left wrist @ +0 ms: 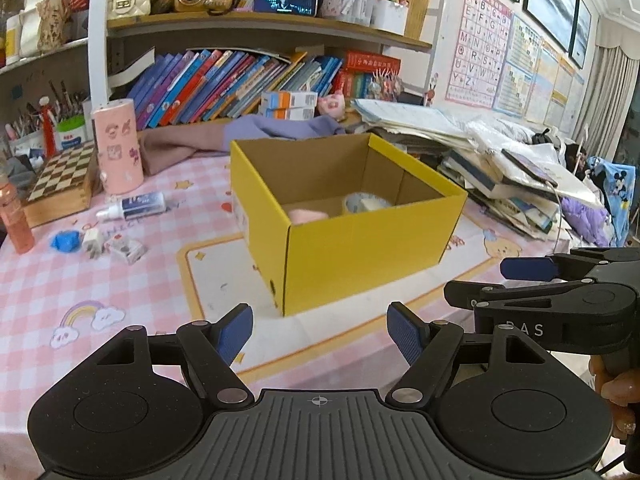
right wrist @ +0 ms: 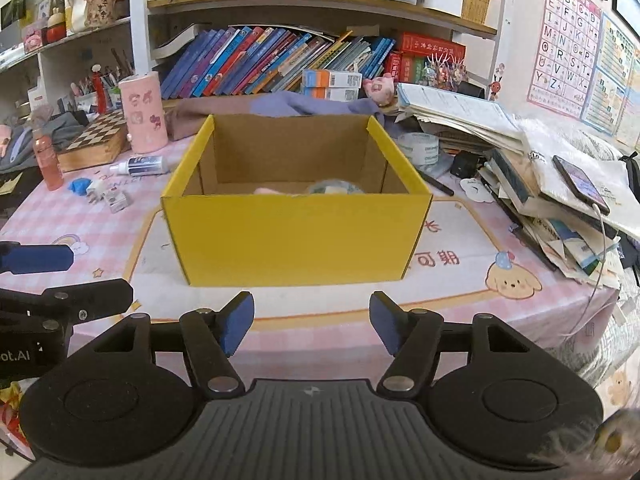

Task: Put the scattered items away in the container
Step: 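Withdraw both open tools from the box and move back toward the table items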

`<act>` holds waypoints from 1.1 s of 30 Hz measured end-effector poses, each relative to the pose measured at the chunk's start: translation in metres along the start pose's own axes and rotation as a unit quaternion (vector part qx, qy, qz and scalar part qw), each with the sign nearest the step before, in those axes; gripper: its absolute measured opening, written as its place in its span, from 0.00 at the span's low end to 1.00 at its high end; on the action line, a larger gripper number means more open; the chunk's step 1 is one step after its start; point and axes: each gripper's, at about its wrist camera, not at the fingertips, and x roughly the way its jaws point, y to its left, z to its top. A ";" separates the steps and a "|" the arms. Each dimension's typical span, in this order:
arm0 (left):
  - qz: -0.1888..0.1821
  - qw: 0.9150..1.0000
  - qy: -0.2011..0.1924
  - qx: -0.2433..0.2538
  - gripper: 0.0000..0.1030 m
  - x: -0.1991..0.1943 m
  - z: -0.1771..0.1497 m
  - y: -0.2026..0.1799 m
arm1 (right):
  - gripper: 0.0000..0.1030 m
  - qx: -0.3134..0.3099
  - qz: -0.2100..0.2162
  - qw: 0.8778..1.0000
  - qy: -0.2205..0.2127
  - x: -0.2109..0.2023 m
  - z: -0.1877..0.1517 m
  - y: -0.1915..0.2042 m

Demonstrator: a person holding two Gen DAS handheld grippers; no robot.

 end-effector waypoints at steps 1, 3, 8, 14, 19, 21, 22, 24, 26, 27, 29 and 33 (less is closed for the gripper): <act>0.000 1.000 0.002 0.000 0.74 -0.002 -0.002 0.001 | 0.61 0.000 0.001 1.000 0.001 -0.001 -0.002 0.002; 0.002 1.000 0.004 0.000 0.74 -0.005 -0.005 0.004 | 0.61 0.001 0.004 1.000 0.003 -0.003 -0.005 0.008; 0.009 1.000 0.009 -0.005 0.76 -0.014 -0.013 0.012 | 0.62 0.004 0.014 1.000 0.014 -0.005 -0.012 0.021; 0.025 1.000 0.008 -0.015 0.79 -0.027 -0.021 0.026 | 0.63 -0.004 0.031 0.999 0.018 -0.005 -0.014 0.038; 0.040 0.999 0.007 -0.026 0.80 -0.037 -0.027 0.039 | 0.64 -0.018 0.047 0.999 0.018 -0.005 -0.014 0.056; 0.045 0.998 0.008 -0.032 0.80 -0.039 -0.029 0.044 | 0.64 -0.024 0.053 0.998 0.019 -0.005 -0.014 0.063; 0.047 0.998 0.009 -0.036 0.80 -0.040 -0.030 0.046 | 0.64 -0.028 0.056 0.998 0.019 -0.005 -0.014 0.066; 0.050 0.998 0.011 -0.043 0.80 -0.041 -0.033 0.052 | 0.65 -0.034 0.059 0.997 0.020 -0.005 -0.014 0.071; 0.052 0.997 0.012 -0.047 0.80 -0.043 -0.034 0.055 | 0.66 -0.037 0.061 0.997 0.020 -0.005 -0.014 0.076; 0.052 0.997 0.012 -0.048 0.80 -0.044 -0.035 0.056 | 0.66 -0.039 0.062 0.997 0.021 -0.005 -0.014 0.077; 0.053 0.997 0.011 -0.048 0.80 -0.046 -0.037 0.058 | 0.67 -0.041 0.064 0.997 0.022 -0.005 -0.015 0.080; 0.058 0.997 0.009 -0.051 0.80 -0.052 -0.040 0.064 | 0.68 -0.047 0.071 0.996 0.022 -0.005 -0.014 0.088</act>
